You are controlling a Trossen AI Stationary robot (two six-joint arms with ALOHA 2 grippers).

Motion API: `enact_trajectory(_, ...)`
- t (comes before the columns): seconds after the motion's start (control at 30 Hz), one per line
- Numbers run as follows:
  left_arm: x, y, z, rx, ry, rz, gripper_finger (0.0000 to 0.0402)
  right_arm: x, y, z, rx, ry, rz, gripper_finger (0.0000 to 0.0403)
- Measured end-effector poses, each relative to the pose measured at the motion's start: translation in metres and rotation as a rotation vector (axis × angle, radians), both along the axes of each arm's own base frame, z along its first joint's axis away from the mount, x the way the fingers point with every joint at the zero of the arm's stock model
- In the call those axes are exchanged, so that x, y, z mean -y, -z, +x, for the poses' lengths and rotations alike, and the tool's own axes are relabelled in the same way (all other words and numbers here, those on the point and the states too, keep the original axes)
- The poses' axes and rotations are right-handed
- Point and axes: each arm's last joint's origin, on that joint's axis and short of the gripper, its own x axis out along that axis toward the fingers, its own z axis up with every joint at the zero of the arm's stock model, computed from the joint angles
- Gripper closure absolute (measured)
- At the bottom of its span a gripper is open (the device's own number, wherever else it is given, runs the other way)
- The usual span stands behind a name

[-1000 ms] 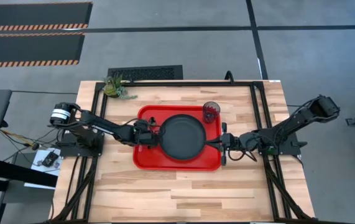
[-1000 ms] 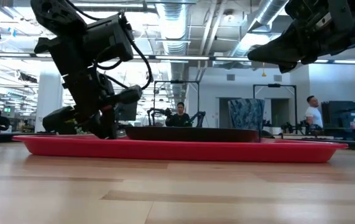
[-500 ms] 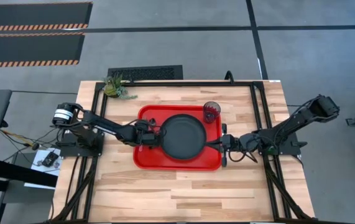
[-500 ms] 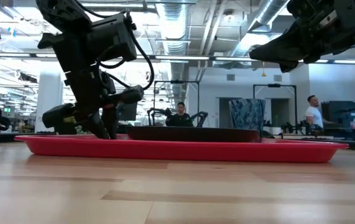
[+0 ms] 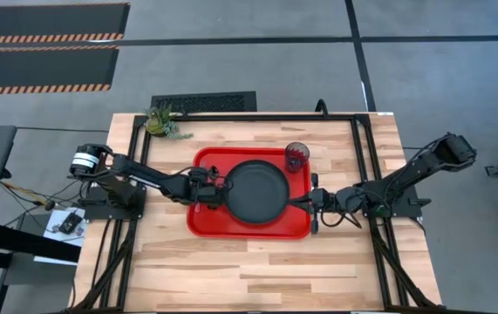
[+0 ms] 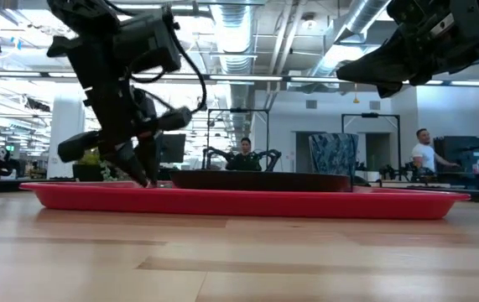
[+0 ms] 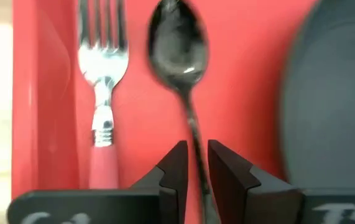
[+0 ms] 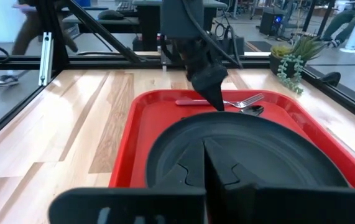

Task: Pick and place plate/cup/fork/spoon on tray
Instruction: Adjust the red tray

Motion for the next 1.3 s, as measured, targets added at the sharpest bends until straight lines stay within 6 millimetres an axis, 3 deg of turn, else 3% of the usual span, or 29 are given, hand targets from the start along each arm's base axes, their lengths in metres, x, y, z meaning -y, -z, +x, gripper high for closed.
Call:
enact_trajectory(0.17, 0.002, -0.023, -0.006, 0.015, 0.112, 0.069, 0.0357, 0.0, 0.001, 0.0, -0.006, 0.001, 0.004, 0.0397)
enact_trajectory(0.33, 0.01, -0.049, -0.016, -0.007, 0.371, 0.155, 0.0379, -0.004, 0.003, -0.002, -0.022, -0.013, 0.025, 0.0398)
enact_trajectory(0.47, 0.016, -0.059, -0.035, -0.009, 0.541, 0.181, 0.0399, -0.009, 0.006, -0.004, -0.082, 0.001, 0.046, 0.0398)
enact_trajectory(0.7, 0.014, -0.047, -0.083, -0.025, 0.686, 0.093, 0.0401, -0.015, -0.001, -0.002, -0.417, 0.134, 0.164, 0.0399)
enact_trajectory(0.9, 0.01, -0.02, -0.118, -0.135, 0.702, -0.025, 0.0401, -0.019, -0.004, -0.021, -0.763, 0.2, 0.363, 0.0399)
enact_trajectory(1.1, 0.01, 0.002, -0.126, -0.151, 0.695, -0.059, 0.0401, -0.014, 0.008, -0.031, -0.956, 0.334, 0.488, 0.0399)
enact_trajectory(1.3, 0.012, 0.006, -0.115, -0.07, 0.705, -0.052, 0.0401, -0.003, 0.027, -0.02, -1.064, 0.426, 0.52, 0.0399)
